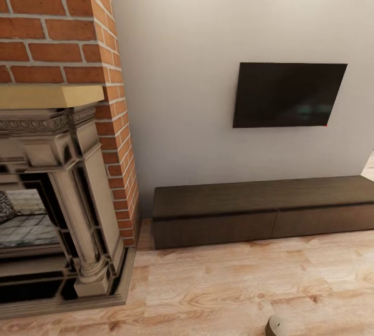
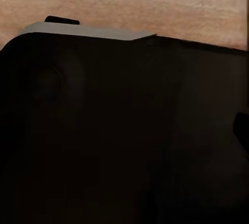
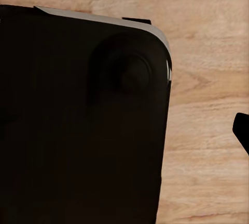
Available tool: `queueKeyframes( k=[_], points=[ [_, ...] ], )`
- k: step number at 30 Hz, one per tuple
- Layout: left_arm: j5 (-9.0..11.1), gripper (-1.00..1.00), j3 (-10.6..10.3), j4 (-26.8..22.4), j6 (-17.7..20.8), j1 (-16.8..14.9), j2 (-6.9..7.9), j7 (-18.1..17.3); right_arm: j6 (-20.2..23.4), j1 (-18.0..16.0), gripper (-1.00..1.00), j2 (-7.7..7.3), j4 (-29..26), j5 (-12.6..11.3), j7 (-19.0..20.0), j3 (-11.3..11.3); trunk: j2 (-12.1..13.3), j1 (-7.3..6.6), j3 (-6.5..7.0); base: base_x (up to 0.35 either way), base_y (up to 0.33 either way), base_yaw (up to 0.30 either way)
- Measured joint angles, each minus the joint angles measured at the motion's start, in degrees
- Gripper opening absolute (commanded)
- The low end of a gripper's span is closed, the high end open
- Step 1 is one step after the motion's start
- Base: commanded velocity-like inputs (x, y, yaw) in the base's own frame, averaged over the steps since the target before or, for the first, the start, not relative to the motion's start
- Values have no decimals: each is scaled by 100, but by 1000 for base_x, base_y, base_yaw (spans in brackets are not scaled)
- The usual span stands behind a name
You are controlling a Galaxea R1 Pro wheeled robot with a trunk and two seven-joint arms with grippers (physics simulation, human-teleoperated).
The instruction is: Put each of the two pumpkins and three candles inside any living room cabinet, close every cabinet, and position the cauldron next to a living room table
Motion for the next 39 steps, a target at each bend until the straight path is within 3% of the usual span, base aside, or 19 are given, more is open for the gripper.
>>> queueKeyframes(
  k=[5,6,10,12,13,17,21,28,34,37,39],
  points=[
    [4,100,-12,-717,195,-24,17,-15,4,0,100,0,-7,-17,12,-14,0,0,1,1,-2,0],
    [2,100,-16,-994,428,-37,28,-19,4,1,100,0,-12,-23,6,-16,0,0,2,0,0,0],
    [-3,100,-12,-2313,1687,-68,53,-152,47,1,100,3,-47,-31,4,-9,1,0,2,0,0,0],
    [11,100,-2,-3297,2673,-75,63,-383,219,-15,100,2,-130,-37,0,-13,1,0,3,0,0,0],
    [16,100,0,-3581,2938,-74,64,-441,283,-28,100,4,-183,-40,-1,-13,1,0,3,0,0,0],
    [252,100,2,-5747,4768,-86,70,-631,1317,-94,100,9,-1319,-51,-86,-21,1,0,4,0,0,0],
    [394,100,-3,-6928,5558,-98,77,-641,2084,-107,100,14,-2255,-66,-189,-29,1,0,4,0,0,0],
    [413,100,-15,-7245,5955,-488,88,-642,2371,-118,100,142,-3157,-76,-529,-33,1,0,3,0,0,0],
    [409,100,-30,-7311,6230,-963,97,-641,2389,-463,100,357,-3319,-115,-771,-34,1,0,3,0,0,0],
    [452,100,-19,-7595,6482,-1096,192,-676,2397,-676,100,383,-3316,-308,-790,-34,1,0,4,0,0,0],
    [629,100,-12,-7824,6547,-1129,302,-739,2402,-817,100,386,-3304,-477,-794,-33,1,0,3,0,0,0]
  ],
)
